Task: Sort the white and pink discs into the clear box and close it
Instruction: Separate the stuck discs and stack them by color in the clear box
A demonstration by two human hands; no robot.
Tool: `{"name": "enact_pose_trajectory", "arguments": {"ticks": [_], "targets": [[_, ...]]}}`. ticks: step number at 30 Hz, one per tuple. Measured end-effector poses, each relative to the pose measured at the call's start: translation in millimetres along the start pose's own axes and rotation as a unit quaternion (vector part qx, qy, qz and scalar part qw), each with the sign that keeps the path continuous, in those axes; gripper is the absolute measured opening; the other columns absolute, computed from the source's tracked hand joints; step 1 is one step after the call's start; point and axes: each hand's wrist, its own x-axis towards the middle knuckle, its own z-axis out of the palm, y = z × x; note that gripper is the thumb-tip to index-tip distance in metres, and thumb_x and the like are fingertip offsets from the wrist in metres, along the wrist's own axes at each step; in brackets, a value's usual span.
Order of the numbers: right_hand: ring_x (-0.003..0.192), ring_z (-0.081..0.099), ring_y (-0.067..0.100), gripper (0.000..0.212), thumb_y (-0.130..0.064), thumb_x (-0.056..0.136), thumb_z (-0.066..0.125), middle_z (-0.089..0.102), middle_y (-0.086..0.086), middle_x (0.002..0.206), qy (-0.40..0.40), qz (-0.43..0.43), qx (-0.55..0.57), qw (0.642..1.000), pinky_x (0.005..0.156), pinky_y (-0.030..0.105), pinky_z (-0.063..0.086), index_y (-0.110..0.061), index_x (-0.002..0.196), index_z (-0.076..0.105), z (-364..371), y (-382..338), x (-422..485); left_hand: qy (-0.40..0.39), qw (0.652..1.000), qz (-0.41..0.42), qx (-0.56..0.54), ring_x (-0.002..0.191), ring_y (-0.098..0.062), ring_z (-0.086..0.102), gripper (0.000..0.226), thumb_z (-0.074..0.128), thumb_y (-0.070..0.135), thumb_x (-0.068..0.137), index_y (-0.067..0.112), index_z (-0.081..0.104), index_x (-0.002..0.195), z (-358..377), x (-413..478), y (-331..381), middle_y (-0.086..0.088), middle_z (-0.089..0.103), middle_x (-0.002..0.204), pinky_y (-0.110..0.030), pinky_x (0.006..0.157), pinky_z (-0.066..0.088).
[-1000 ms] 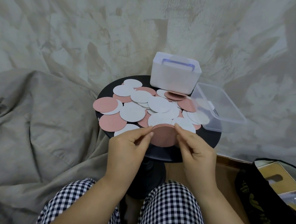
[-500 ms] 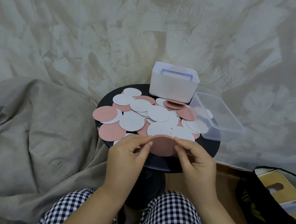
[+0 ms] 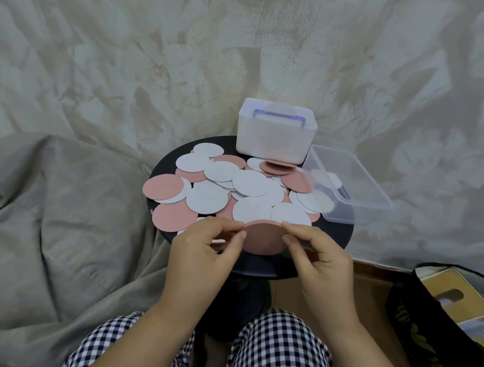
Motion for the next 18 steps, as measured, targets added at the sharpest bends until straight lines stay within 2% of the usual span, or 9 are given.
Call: {"name": "enact_pose_trajectory", "arguments": {"ticks": [3,5,8,12,16,18], "targets": [[0.091,0.063,-0.003,0.031,-0.009,0.083,0.063,0.068,-0.026,0.092,0.032,0.072,0.055,0.995,0.074,0.008,0.047,-0.040,0.089,0.065,-20.4,3.4,9.0,-0.054,0.996,-0.067,-0.028,0.077,0.001,0.062,0.013,0.069,0.020,0.080,0.032,0.066,0.082,4.2,18.2,17.8,0.016,0.067,0.080,-0.009,0.064,0.048],[0.088,0.064,0.000,0.029,-0.010,0.083,0.063,0.070,-0.021,0.090,0.060,0.117,0.083,0.988,0.072,0.010,0.050,-0.038,0.088,0.067,-41.7,9.7,17.7,-0.090,0.987,-0.115,-0.067,0.072,-0.004,0.063,0.004,0.064,0.029,0.081,0.031,0.065,0.078,16.8,36.3,32.2,0.015,0.067,0.078,-0.021,0.065,0.054],[0.082,0.066,0.000,0.026,-0.006,0.085,0.060,0.072,-0.015,0.084,0.097,0.169,0.123,0.973,0.068,0.015,0.054,-0.031,0.089,0.066,-75.4,17.9,30.6,-0.163,0.967,-0.181,-0.080,0.068,-0.011,0.064,0.016,0.057,0.033,0.088,0.019,0.063,0.084,55.5,69.4,50.2,0.006,0.065,0.080,-0.029,0.061,0.058],[0.085,0.066,-0.001,0.023,-0.008,0.087,0.058,0.068,-0.011,0.092,0.109,0.214,0.105,0.965,0.065,0.015,0.054,-0.030,0.092,0.063,-101.9,26.3,33.0,-0.249,0.939,-0.232,-0.045,0.068,-0.015,0.060,0.032,0.057,0.038,0.089,0.007,0.059,0.092,112.5,102.6,59.7,-0.004,0.059,0.087,-0.027,0.056,0.055],[0.079,0.066,-0.002,0.025,0.000,0.086,0.057,0.069,-0.006,0.092,0.107,0.228,0.129,0.959,0.062,0.014,0.053,-0.024,0.091,0.064,-114.1,32.4,30.6,-0.274,0.927,-0.254,-0.025,0.064,-0.017,0.060,0.028,0.061,0.035,0.087,0.007,0.055,0.088,138.9,107.2,57.5,-0.005,0.056,0.085,-0.035,0.065,0.056],[0.077,0.066,-0.002,0.026,0.001,0.086,0.057,0.070,-0.008,0.087,0.107,0.231,0.139,0.957,0.060,0.013,0.052,-0.023,0.090,0.064,-118.7,34.4,30.5,-0.266,0.919,-0.283,-0.066,0.067,-0.019,0.060,0.028,0.063,0.029,0.086,0.004,0.058,0.097,140.8,106.2,56.4,-0.007,0.057,0.086,-0.033,0.064,0.056]]}}
